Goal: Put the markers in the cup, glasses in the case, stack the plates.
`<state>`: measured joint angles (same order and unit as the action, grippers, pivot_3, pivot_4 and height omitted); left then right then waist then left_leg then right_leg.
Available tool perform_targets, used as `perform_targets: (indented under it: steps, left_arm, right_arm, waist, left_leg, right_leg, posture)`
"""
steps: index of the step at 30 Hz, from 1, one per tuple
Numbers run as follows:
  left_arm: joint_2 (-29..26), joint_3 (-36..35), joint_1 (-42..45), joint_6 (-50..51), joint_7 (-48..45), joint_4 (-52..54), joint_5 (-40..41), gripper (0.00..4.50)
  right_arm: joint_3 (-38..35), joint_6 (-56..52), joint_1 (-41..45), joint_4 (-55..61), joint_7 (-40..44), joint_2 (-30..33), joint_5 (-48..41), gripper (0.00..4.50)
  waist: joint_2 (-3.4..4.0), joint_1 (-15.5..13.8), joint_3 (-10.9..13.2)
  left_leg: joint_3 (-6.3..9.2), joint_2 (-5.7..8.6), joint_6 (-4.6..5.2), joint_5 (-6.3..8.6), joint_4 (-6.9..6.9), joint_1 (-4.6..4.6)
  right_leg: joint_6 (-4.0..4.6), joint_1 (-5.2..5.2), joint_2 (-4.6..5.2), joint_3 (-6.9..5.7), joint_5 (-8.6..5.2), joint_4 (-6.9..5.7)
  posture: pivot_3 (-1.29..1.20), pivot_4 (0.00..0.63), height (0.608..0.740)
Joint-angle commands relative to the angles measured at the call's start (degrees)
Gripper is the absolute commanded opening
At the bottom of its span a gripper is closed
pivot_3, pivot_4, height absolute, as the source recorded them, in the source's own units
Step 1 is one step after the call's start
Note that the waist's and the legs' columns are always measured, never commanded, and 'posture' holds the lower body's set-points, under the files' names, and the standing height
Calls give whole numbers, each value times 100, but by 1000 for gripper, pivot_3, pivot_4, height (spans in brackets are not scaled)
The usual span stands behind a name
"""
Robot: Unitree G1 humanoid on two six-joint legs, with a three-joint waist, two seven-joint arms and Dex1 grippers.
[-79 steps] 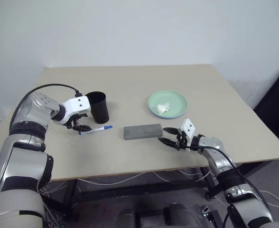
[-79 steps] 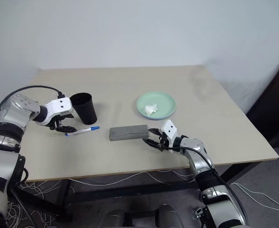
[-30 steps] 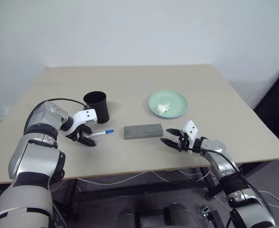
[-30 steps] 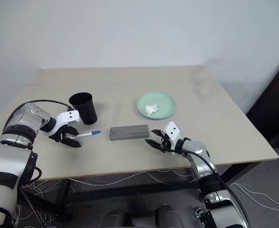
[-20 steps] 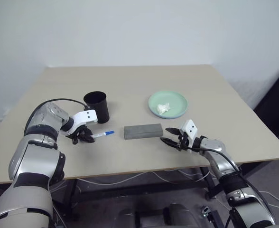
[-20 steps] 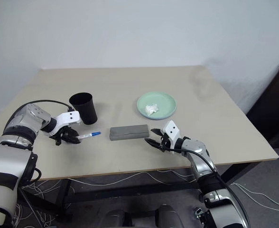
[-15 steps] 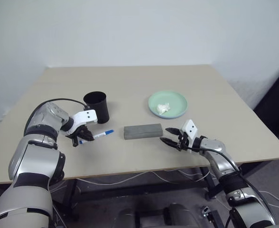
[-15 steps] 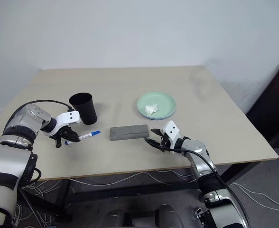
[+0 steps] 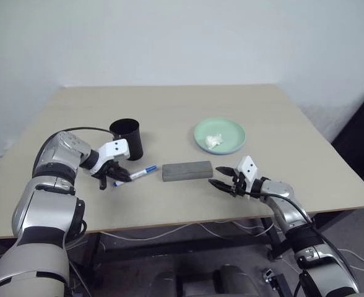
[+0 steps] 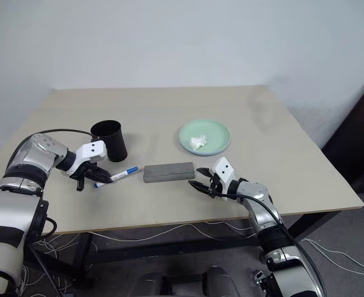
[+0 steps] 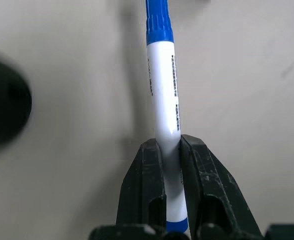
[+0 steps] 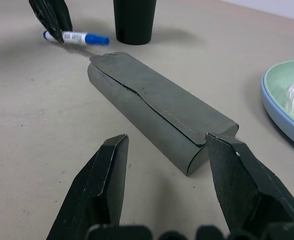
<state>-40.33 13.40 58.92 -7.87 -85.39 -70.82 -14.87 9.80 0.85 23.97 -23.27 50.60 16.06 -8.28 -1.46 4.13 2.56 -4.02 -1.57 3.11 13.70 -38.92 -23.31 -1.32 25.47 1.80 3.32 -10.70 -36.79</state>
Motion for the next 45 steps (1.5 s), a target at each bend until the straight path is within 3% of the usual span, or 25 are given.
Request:
perform_targets:
  steps: [1, 12, 19, 31, 45]
  left_arm:
    - [33, -434, 7, 5, -279, 608, 581, 74]
    - [318, -1762, -581, 1172, 495, 2519, 2243, 74]
    - [855, -2809, -816, 233, 3426, 2884, 2522, 74]
    - [1206, -2854, -1068, -1206, 5445, 2665, 2181, 74]
    - [1329, -2681, -834, -1504, 5810, 1282, 2167, 74]
  right_arm:
    - [-84, 68, 73, 153, 19, 8, -59, 2655]
    - [-75, 80, 57, 152, 40, 11, -52, 2655]
    - [-57, 56, 57, 148, 113, 40, -42, 2655]
    - [-29, 67, 125, 93, 129, 7, -30, 2655]
    - [-40, 83, 93, 89, 79, -10, -36, 2655]
  waist:
    - [0, -1, 0]
    - [1, 7, 0]
    - [2, -9, -1]
    - [2, -13, -2]
    - [1, -13, -2]
  left_leg:
    - [2, -1, 0, 0, -1, -2]
    - [9, -3, 5, -2, -18, -7]
    - [13, -9, 9, -5, -28, -6]
    - [5, 4, 8, -7, -27, -5]
    - [3, 9, -1, -2, -27, -7]
  right_leg:
    - [0, 0, 0, -2, 0, 0]
    - [-15, -3, -1, -7, 10, -6]
    - [-23, -7, 0, -7, 19, -10]
    - [-24, -11, 3, -9, 32, -3]
    - [-23, -13, 3, -15, 33, 2]
  posture:
    - [0, 0, 740]
    - [0, 0, 740]
    - [0, 0, 740]
    - [0, 0, 740]
    - [0, 0, 740]
